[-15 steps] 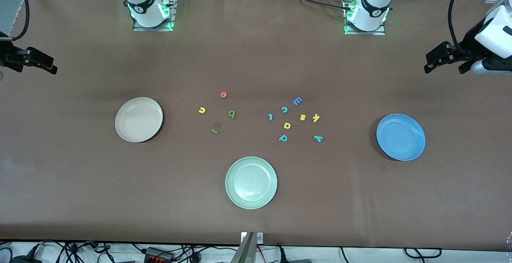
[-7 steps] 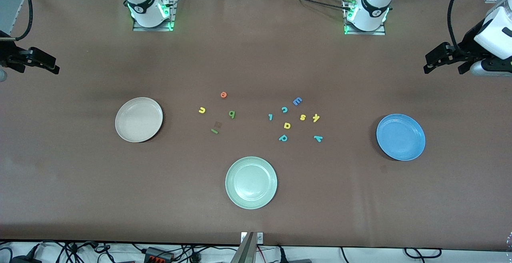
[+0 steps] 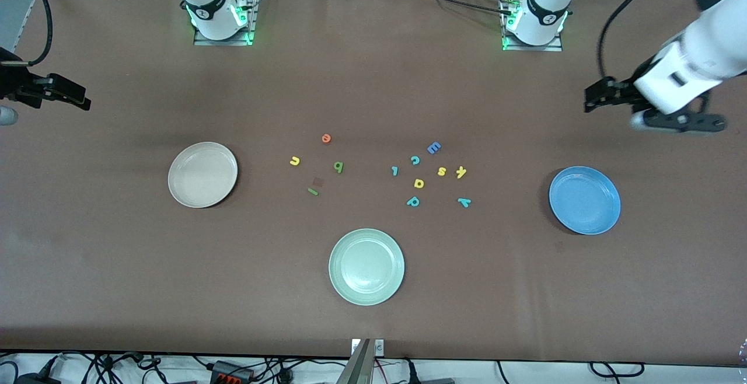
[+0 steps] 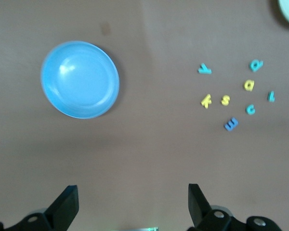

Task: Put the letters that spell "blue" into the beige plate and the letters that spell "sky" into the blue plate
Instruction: 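Move both grippers from rest toward the scattered foam letters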

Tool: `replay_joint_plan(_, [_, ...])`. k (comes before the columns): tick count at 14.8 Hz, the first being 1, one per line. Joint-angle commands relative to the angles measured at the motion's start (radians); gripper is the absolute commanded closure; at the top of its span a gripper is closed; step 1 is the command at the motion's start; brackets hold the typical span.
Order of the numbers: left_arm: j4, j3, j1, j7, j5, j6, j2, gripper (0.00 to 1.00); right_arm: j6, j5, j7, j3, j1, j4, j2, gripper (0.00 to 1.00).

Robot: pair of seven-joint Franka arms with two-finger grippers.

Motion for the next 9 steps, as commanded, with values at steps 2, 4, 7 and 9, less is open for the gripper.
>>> replay_joint_plan(2, [0.051,-0.002,-0.069,0.017,0.017,-0.038,0.11,0.0,0.018,-0.007,-0.02,0.006,0.04,-0.008,0.127,0.0])
replay_joint_plan(4, [0.051,-0.003,-0.087,0.018,0.014,-0.032,0.158,0.0,0.056,-0.007,-0.02,0.006,0.096,-0.008,0.2,0.0])
replay_joint_plan(7, [0.046,0.0,-0.171,0.016,0.018,0.061,0.236,0.0,0.135,0.014,-0.018,0.008,0.184,-0.023,0.286,0.0])
replay_joint_plan(9, [0.046,-0.003,-0.184,0.051,0.025,0.137,0.293,0.0,0.281,0.016,0.02,0.008,0.25,-0.11,0.297,0.0])
